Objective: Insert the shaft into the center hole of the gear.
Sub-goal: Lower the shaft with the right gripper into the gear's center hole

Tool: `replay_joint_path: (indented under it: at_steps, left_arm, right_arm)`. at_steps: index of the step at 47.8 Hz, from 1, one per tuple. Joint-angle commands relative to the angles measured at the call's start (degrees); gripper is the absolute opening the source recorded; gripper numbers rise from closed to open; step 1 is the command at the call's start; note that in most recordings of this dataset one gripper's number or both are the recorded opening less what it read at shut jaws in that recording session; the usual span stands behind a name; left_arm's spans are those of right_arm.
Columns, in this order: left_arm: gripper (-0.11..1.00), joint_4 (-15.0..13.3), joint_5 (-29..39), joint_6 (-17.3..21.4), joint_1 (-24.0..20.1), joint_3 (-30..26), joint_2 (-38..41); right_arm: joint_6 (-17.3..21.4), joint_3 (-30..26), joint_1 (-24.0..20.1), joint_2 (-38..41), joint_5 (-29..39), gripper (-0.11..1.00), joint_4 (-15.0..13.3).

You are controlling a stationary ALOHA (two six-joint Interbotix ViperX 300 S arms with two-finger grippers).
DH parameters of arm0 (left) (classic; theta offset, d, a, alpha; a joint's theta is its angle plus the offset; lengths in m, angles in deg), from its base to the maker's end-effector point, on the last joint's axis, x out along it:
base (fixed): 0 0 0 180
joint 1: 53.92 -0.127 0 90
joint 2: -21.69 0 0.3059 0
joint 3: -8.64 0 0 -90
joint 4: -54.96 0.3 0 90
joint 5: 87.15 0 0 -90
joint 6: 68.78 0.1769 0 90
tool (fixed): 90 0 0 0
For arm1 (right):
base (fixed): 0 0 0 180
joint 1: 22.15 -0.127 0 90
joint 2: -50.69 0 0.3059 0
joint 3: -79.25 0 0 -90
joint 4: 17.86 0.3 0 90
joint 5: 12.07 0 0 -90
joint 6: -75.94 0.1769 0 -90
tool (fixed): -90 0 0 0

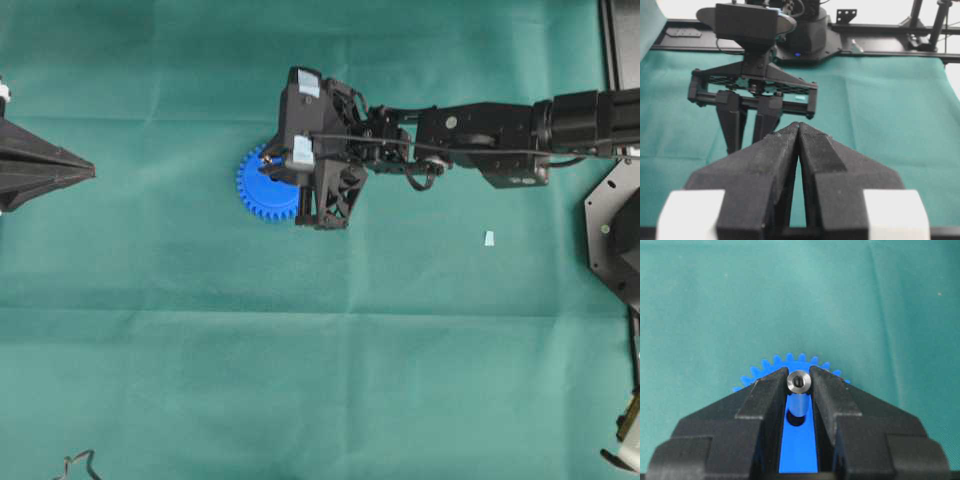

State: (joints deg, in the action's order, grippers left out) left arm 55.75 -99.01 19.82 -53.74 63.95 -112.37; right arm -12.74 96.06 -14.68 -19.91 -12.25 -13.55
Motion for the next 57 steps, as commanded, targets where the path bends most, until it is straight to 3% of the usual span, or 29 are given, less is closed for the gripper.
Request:
replay_joint_path:
  at_steps: [1, 45, 57]
  left_arm:
    - [0.00, 0.18, -0.26, 0.09, 0.09, -1.32, 0.53]
    - [0.00, 0.18, -0.26, 0.00, 0.18, -1.32, 0.70]
    - [0.00, 0.18, -0.26, 0.00, 0.09, -1.32, 0.70]
  right_arm:
    - [0.00, -0.26, -0.18, -1.14, -1.32, 0.20, 0.35]
    - [0.00, 1.14, -0.18, 0.88, -3.60, 0.20, 0.97]
    - [0.00, 2.64, -0.18, 3.43, -7.82, 0.20, 1.05]
